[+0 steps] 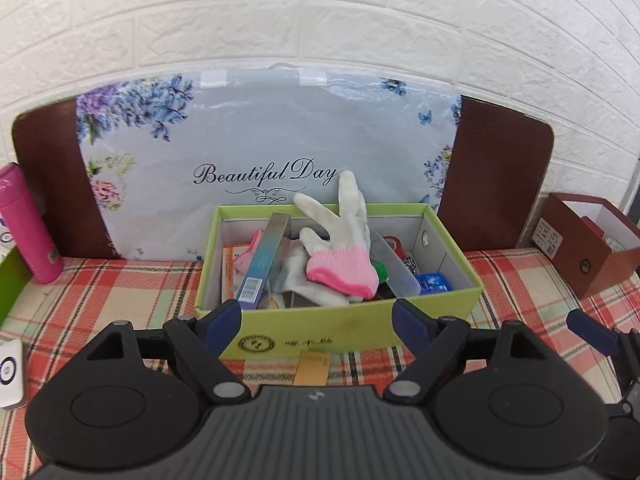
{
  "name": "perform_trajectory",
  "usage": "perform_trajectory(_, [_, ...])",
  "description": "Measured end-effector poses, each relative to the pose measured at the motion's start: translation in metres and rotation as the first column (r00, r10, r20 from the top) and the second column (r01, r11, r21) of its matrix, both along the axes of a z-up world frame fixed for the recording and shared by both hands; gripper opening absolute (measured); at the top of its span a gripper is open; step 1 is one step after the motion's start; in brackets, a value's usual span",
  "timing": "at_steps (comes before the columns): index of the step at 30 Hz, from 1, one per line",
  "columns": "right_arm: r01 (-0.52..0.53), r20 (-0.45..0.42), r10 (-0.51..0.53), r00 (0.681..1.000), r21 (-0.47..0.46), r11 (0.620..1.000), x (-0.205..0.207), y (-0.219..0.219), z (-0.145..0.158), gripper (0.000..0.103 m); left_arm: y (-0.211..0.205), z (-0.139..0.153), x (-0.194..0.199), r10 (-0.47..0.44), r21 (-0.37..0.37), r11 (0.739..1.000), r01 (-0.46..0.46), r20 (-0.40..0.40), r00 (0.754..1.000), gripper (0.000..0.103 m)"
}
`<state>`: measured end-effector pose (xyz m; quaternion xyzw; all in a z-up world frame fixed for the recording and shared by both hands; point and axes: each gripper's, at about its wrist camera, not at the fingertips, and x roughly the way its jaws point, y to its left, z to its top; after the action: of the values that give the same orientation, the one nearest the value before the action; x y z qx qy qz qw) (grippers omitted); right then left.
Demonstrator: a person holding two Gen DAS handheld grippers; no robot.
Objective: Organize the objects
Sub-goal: 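Move both grippers back to the toothpicks and tan box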
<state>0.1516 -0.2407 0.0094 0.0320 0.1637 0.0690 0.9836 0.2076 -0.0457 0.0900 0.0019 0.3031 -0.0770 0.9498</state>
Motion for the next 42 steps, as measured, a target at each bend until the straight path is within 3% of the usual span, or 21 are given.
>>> perform_trajectory(11, [-0.005,-0.077,0.009,0.997,0.057,0.998,-0.048,0.006,-0.020,0.103,0.016,-0.021,-0.058,0.030,-0.010,1.000,-0.030,-0.021,0.999,0.088])
perform_trajectory(24, [-0.027,-0.142,0.036,0.989,0.070,0.997,-0.064,0.019,-0.040,0.103,0.047,-0.061,-0.076,0.120,-0.052,0.990,-0.128,-0.128,0.984,0.088])
perform_trajectory(34, [-0.076,-0.190,0.084,0.978,0.052,0.996,-0.067,0.037,-0.058,0.103,0.090,-0.103,-0.072,0.226,-0.130,0.956,-0.263,-0.246,0.943,0.088])
perform_trajectory(42, [-0.103,-0.212,0.111,0.971,0.047,0.994,-0.071,0.044,-0.064,0.103,0.090,-0.125,-0.030,0.267,-0.146,0.939,-0.312,-0.266,0.926,0.088])
